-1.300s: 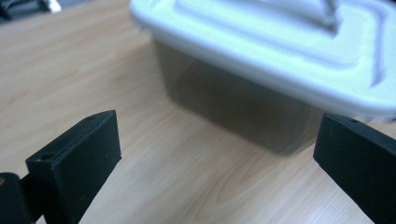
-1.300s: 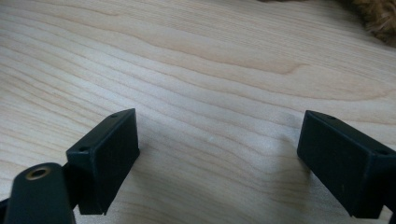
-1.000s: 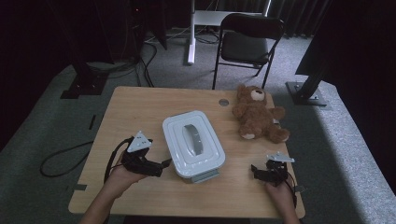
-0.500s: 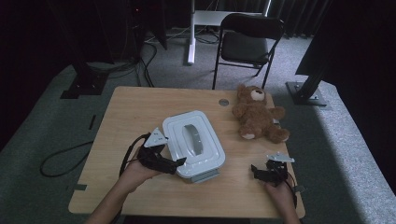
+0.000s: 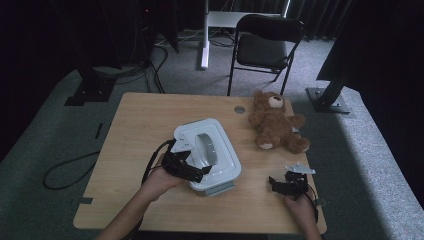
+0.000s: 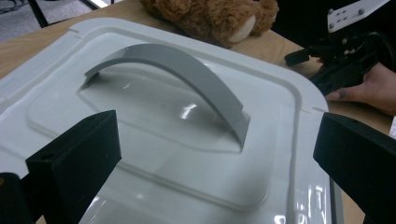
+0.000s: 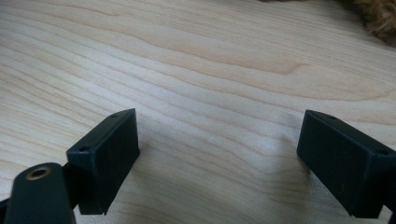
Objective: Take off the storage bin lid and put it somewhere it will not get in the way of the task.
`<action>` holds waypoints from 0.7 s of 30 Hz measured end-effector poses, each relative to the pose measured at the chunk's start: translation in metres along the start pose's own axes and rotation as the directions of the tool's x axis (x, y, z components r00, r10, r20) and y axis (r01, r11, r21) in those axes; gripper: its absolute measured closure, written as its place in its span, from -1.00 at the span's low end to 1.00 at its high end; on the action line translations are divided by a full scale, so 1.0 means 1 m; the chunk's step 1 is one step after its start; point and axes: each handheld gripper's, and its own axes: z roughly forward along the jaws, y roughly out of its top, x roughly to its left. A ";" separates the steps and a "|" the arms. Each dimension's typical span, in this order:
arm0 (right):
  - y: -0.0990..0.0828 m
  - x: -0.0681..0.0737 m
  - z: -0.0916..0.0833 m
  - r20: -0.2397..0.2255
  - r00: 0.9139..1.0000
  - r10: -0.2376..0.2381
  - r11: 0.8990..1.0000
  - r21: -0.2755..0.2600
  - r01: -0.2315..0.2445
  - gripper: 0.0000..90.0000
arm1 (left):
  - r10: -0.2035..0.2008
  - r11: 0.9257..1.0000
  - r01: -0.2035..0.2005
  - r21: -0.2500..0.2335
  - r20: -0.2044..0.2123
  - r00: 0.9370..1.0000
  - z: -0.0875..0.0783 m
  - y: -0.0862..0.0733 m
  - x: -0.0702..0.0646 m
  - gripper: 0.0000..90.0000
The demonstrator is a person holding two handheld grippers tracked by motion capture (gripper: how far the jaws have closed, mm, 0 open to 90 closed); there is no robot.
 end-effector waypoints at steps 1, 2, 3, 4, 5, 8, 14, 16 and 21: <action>0.000 0.000 0.000 0.000 1.000 0.000 1.000 0.000 0.000 -0.73 | 0.001 1.000 -0.001 0.003 -0.001 1.000 0.002 0.001 0.000 -0.97; 0.000 0.000 0.000 0.000 1.000 -0.001 1.000 0.000 0.001 -0.73 | -0.001 1.000 0.001 0.004 0.003 1.000 0.004 0.001 0.000 -0.97; 0.000 0.000 0.000 0.000 1.000 -0.001 1.000 0.000 0.001 -0.73 | -0.001 1.000 0.001 0.008 0.002 1.000 0.006 0.001 -0.001 -0.97; 0.000 0.000 0.000 0.000 1.000 -0.001 1.000 0.000 0.001 -0.73 | 0.000 1.000 0.000 0.011 0.001 1.000 0.009 0.001 -0.001 -0.97; 0.000 0.000 0.000 0.001 1.000 0.000 1.000 -0.001 0.000 -0.73 | 0.000 1.000 0.000 0.017 0.003 1.000 0.011 0.002 -0.002 -0.97; 0.000 0.000 0.000 0.002 1.000 0.001 1.000 -0.001 -0.001 -0.73 | 0.007 1.000 -0.008 0.023 0.013 1.000 0.017 0.003 -0.001 -0.97; 0.000 0.000 0.000 0.002 1.000 0.000 1.000 -0.001 0.000 -0.73 | -0.027 0.999 0.027 0.028 0.001 1.000 0.030 0.006 0.001 -0.89; 0.000 0.000 0.000 0.002 1.000 0.000 1.000 -0.001 0.000 -0.73 | -0.018 0.999 0.018 0.040 -0.011 1.000 0.034 0.006 0.001 -0.88; 0.000 0.000 0.000 0.002 1.000 -0.002 1.000 -0.002 0.002 -0.73 | -0.012 0.999 0.012 0.031 -0.009 1.000 0.040 0.008 0.000 -0.76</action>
